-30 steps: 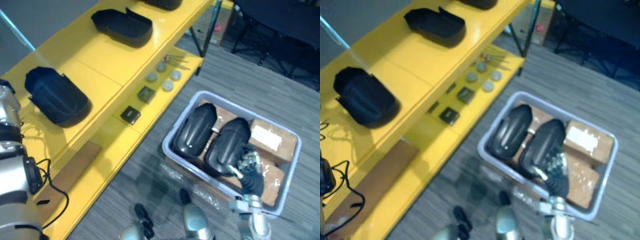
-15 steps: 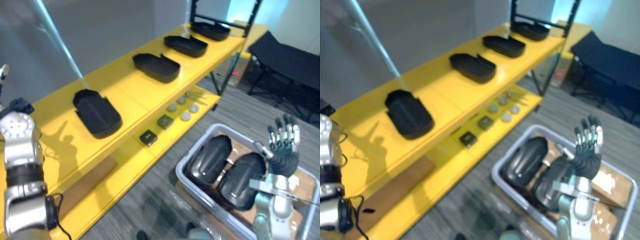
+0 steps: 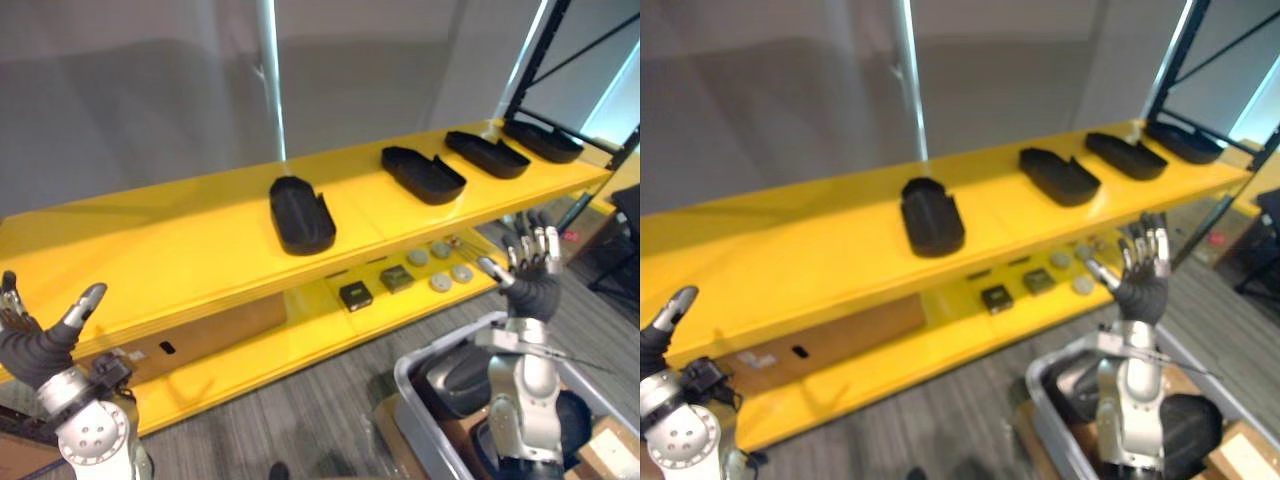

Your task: Walk over and take plastic housings, then place them on the shelf

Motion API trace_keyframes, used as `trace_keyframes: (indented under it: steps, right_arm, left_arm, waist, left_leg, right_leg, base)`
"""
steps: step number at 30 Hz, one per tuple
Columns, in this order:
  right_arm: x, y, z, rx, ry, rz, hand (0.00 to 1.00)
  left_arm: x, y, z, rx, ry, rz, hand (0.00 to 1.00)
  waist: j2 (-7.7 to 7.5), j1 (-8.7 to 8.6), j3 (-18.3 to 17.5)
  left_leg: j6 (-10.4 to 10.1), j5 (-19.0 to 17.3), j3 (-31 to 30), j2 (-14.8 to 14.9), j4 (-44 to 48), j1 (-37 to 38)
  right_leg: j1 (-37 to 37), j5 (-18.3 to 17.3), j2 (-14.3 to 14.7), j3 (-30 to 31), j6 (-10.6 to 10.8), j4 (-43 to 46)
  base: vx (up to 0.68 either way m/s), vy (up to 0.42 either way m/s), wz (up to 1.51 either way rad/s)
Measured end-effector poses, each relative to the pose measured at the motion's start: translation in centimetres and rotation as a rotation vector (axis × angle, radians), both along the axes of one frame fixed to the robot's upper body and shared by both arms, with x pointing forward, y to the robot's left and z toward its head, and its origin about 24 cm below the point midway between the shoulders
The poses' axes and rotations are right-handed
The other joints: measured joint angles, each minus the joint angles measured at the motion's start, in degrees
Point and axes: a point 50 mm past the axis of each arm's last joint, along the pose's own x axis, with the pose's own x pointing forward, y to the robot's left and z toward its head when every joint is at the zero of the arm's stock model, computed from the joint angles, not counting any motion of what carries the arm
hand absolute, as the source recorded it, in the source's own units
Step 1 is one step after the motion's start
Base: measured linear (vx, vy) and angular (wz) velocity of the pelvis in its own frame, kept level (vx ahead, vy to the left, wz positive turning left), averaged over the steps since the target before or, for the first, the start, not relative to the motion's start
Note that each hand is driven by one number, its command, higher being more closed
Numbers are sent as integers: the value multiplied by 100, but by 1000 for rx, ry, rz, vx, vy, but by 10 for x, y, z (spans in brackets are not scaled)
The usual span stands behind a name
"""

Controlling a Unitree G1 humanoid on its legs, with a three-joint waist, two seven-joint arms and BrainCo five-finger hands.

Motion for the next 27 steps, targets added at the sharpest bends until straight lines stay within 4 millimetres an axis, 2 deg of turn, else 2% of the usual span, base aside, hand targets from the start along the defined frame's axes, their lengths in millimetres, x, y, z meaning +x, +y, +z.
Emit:
trace_keyframes:
  steps: [4, 7, 11, 14, 16, 17, 19, 20, 21, 22, 25, 27]
  right_arm:
    - [-12, 2, -18, 63, 55, -7, 0]
    - [-19, 6, -28, 87, 83, 19, 0]
    - [-20, 17, -33, 86, 78, 93, 0]
    - [-16, 28, -31, 86, 63, 137, 0]
    - [-14, 32, -33, 88, 72, 149, 0]
    - [-14, 32, -34, 85, 77, 151, 0]
    - [-11, 33, -33, 83, 71, 158, 0]
    - [-8, 35, -32, 83, 67, 170, 0]
    - [-7, 37, -32, 80, 66, 184, 0]
    - [-3, 43, -30, 72, 53, 228, 0]
    - [6, 59, -20, 57, 11, 326, 0]
    - [9, 62, -20, 52, 20, 345, 0]
  left_arm:
    - [8, -19, -8, -72, -8, -63, 0]
    - [11, -23, -8, -89, -20, -59, 0]
    - [11, -22, -7, -102, -40, -21, 0]
    - [11, -19, -5, -91, -44, -25, 0]
    - [14, -20, -6, -90, -34, -59, 0]
    - [17, -20, -5, -78, -32, -83, 0]
    - [19, -15, -5, -68, -15, -95, 0]
    - [19, -13, -8, -75, 9, -86, 0]
    - [19, -12, -10, -84, 22, -74, 0]
    - [17, -9, -16, -109, 48, -42, 0]
    - [4, -8, -35, -188, 118, 24, 0]
    - [-2, -10, -46, -240, 153, 50, 0]
  waist:
    - [76, -11, 150]
    - [152, -41, 302]
    - [140, -93, 317]
    - [56, 29, 362]
    - [57, 62, 367]
    - [1, 47, 341]
    - [-70, 58, 335]
    - [-88, 129, 346]
    - [-79, 160, 353]
    - [-140, 193, 325]
    - [-191, 279, 273]
    - [-133, 347, 272]
  left_leg:
    - [2, -6, -5, -5, -2, -1]
    - [7, -30, -36, -24, -4, -58]
    - [41, -8, -317, -165, -7, -318]
    - [101, 29, -571, -266, -7, -424]
    - [138, 55, -980, -331, -5, -418]
    - [167, 73, -1156, -352, -4, -419]
    - [259, 142, -1293, -341, 2, -396]
    - [259, 209, -1428, -351, 31, -369]
    - [258, 211, -1480, -357, 32, -369]
    - [255, 214, -1535, -371, 33, -364]
    - [193, 228, -1502, -433, 32, -398]
    - [125, 183, -1442, -380, 30, -521]
  right_leg:
    - [-5, -21, -8, -4, -25, 46]
    - [-20, -14, -15, -41, -11, 75]
    - [12, -47, -69, -495, 71, 64]
    - [-11, -320, -204, -797, 105, 533]
    - [-36, -427, -224, -517, -77, 1060]
    - [-112, -500, -216, -180, -201, 1457]
    - [-190, -527, -209, -1, -240, 1970]
    - [-291, -687, -206, 44, -352, 2230]
    - [-300, -805, -171, 88, -419, 2221]
    - [-297, -952, -99, 195, -537, 2041]
    - [-245, -927, 73, 163, -549, 1266]
    - [-170, -832, 100, 148, -233, 825]
  base:
    - [0, 0, 0]
    - [0, 0, 8]
    - [23, -2, 52]
    - [79, 6, 96]
    - [128, 43, 124]
    - [180, 30, 139]
    - [163, -30, 112]
    - [118, -50, 53]
    - [117, -77, 48]
    - [60, -82, 21]
    - [-14, -111, 0]
    - [-71, -102, -9]
